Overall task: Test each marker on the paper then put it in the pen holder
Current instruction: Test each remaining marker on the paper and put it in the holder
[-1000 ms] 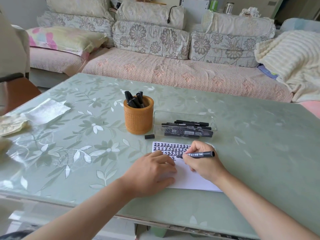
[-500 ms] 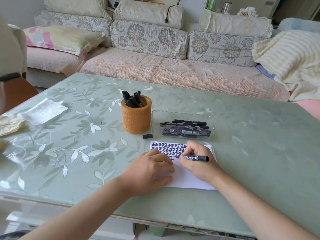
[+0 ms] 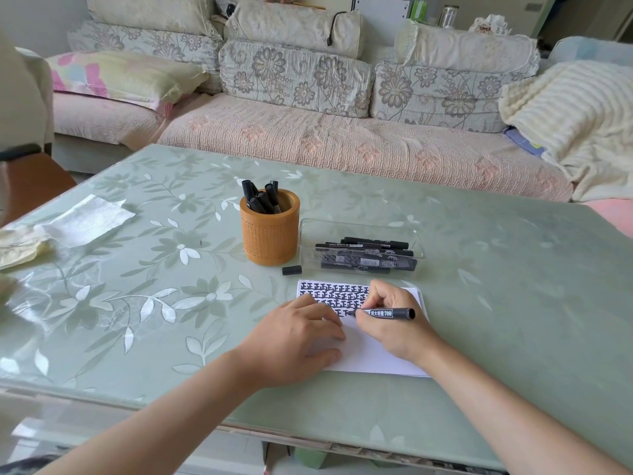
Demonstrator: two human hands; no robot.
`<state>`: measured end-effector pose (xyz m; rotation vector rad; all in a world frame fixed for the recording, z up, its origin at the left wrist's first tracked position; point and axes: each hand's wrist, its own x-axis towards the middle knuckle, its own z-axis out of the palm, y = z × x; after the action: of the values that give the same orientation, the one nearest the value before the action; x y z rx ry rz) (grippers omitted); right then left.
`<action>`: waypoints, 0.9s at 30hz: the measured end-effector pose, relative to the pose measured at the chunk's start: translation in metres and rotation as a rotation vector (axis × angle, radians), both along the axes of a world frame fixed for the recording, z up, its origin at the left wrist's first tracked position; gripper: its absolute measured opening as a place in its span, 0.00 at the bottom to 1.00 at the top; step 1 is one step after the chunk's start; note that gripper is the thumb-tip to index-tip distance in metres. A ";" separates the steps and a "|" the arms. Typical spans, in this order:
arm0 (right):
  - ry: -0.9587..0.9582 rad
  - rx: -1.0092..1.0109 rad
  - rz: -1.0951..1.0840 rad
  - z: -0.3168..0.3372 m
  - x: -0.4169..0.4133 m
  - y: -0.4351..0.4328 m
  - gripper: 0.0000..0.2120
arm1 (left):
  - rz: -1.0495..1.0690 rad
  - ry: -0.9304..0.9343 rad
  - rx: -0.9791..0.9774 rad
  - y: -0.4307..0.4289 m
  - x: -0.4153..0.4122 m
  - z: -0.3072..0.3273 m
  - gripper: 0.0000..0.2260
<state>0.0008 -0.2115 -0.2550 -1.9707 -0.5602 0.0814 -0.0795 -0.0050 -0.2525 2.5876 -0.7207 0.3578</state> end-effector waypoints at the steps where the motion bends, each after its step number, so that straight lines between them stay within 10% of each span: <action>1: 0.000 0.003 -0.001 0.000 0.000 0.000 0.11 | 0.001 0.003 0.001 0.000 0.000 0.000 0.08; 27: 0.088 0.163 -0.001 0.019 -0.002 0.003 0.07 | -0.045 -0.027 -0.087 0.004 0.006 -0.002 0.09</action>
<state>-0.0016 -0.2089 -0.2360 -1.8003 -0.4929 0.1172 -0.0733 -0.0008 -0.2549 2.4850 -0.7545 0.4013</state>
